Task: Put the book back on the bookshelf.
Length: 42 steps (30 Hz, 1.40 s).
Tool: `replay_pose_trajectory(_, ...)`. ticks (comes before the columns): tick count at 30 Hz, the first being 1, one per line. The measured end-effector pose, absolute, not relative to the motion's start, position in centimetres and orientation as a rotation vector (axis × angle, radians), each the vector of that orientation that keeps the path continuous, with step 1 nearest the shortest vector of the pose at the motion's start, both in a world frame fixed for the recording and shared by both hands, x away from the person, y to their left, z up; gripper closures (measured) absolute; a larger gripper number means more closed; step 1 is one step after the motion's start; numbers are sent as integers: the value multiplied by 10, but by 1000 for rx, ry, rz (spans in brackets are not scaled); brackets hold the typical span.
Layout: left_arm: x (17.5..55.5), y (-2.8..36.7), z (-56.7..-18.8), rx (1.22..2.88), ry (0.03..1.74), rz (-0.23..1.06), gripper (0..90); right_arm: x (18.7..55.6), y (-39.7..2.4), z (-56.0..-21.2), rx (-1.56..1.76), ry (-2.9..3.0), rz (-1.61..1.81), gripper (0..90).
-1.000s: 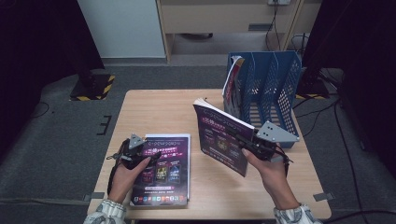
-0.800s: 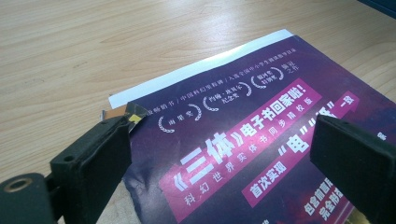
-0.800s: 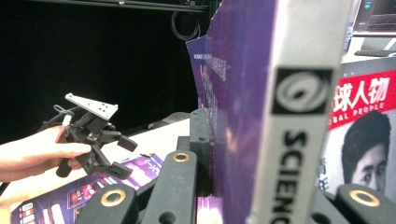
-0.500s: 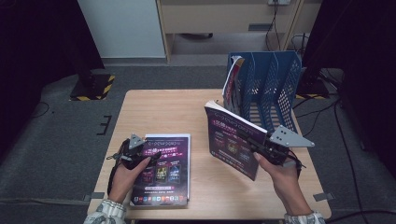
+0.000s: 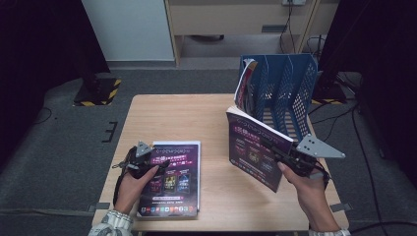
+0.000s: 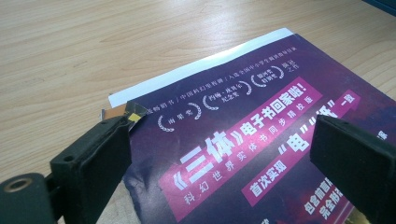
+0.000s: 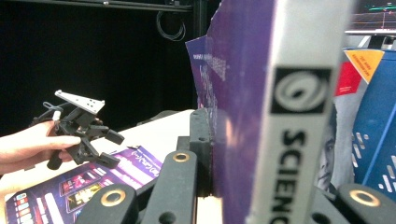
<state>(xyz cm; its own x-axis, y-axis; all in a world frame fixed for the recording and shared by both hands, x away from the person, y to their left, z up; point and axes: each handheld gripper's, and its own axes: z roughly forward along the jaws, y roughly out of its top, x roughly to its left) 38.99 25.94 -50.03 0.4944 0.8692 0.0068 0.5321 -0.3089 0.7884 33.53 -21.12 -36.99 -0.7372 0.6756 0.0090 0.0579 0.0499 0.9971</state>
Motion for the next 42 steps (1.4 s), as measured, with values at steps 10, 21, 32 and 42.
replay_pose_trajectory(10,389,259,-500,1987,1148,572,51,331,-223,-355,776,1844,1729,826)
replay_pose_trajectory(21,389,259,-500,1986,1149,573,51,327,-240,-333,797,1798,1699,826)
replay_pose_trajectory(32,389,259,-500,1987,1148,574,51,334,-245,-309,832,1738,1662,826)
replay_pose_trajectory(42,390,259,-500,1987,1150,574,51,348,-248,-299,874,1688,1621,826)
